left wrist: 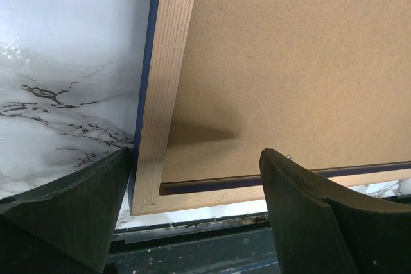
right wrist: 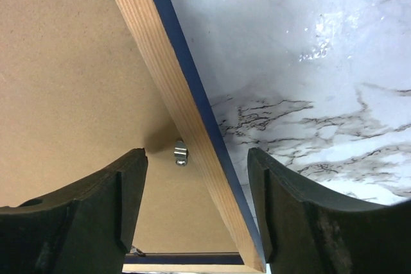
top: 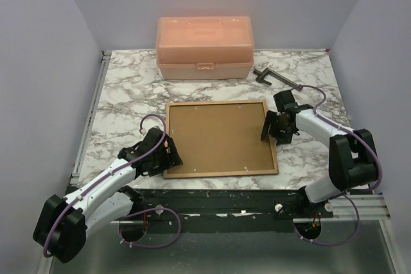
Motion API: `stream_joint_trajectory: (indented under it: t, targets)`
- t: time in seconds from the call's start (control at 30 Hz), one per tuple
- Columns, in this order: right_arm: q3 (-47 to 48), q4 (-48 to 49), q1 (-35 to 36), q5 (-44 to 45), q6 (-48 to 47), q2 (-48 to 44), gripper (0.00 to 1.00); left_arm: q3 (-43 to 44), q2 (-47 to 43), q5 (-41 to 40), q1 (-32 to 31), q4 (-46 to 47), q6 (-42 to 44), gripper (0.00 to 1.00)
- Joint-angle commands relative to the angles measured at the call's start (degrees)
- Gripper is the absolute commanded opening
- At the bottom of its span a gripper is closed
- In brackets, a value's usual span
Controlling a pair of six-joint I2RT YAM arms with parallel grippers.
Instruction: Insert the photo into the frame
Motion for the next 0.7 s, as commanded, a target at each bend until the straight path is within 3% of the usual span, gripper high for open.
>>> stream_joint_trajectory:
  t: [0.0,0.1,0.2,0.3,0.5,0.63,0.67]
  targets:
    - [-0.50,2.01,-0.51,1.52,-0.32,1.40,0.67,-2.47,1.72,2.43,-0.42,0.72,-0.17,0.83]
    - [-1.10,2.70,-0.51,1.20,-0.27,2.06,0.58,-2.66,1.81,2.47,-0.43,0.83,-0.17,0.83]
    - [-1.12,2.76,-0.57,1.37,-0.32,2.52,0.29,-2.67,1.90,2.48,-0.47,0.91,-0.08,0.83]
    - [-1.03,2.58,-0.60,1.68,-0.37,2.28,0.13,-2.62,1.94,2.57,-0.54,0.83,-0.08,0.83]
    - [-0.82,2.30,-0.58,3.04,-0.62,1.48,0.01,-2.40,1.98,2.25,-0.55,0.69,-0.17,0.83]
    - [0.35,1.71,-0.60,2.07,-0.82,0.93,0.03,-2.00,1.78,2.15,-0.55,0.22,-0.08,0.83]
    - [0.81,1.40,-0.60,1.71,-0.87,0.74,0.09,-1.89,1.66,2.13,-0.55,0.13,-0.08,0.83]
